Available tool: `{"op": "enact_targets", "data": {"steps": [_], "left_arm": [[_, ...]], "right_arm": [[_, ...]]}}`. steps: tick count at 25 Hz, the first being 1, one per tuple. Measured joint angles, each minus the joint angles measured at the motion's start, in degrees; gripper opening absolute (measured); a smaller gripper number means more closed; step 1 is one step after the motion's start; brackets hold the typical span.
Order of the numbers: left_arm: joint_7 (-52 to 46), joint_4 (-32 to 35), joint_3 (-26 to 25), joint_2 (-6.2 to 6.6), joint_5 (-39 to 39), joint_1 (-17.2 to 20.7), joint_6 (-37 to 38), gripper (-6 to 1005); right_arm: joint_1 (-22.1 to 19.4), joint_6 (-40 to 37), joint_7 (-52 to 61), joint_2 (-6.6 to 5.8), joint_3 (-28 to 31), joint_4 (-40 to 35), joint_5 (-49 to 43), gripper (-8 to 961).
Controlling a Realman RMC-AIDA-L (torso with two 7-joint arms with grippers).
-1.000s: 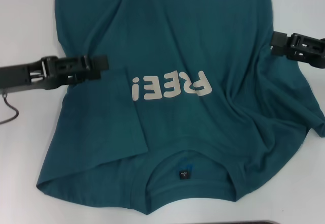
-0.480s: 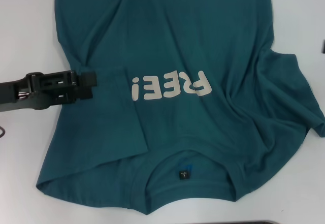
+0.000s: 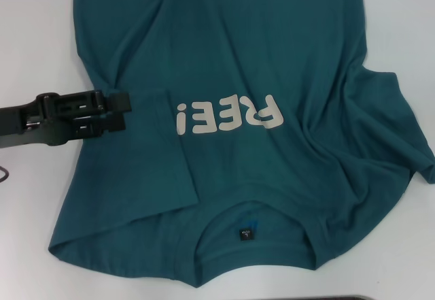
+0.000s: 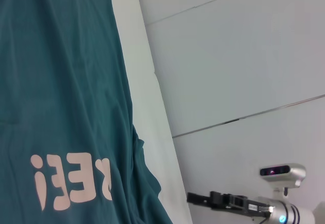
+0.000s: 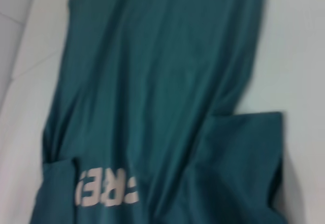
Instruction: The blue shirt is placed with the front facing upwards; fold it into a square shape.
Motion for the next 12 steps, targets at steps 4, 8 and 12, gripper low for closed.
{"op": "enact_targets", "data": {"steps": [4, 8, 12], "left_arm": [[-0.1, 0.0, 0.0, 0.00, 0.0, 0.2, -0.7, 780], [-0.1, 0.0, 0.0, -0.18, 0.0, 0.2, -1.2, 780], [-0.1, 0.0, 0.0, -0.30, 0.0, 0.1, -1.9, 779]], "right_arm": [[0.1, 2.8, 1.0, 0.36, -0.3, 2.4, -0.7, 940], [0.1, 4.4, 2.1, 0.68, -0.3, 2.9, -0.7, 940], [0.5, 6.8, 2.2, 1.21, -0.9, 4.2, -0.8, 940]]}}
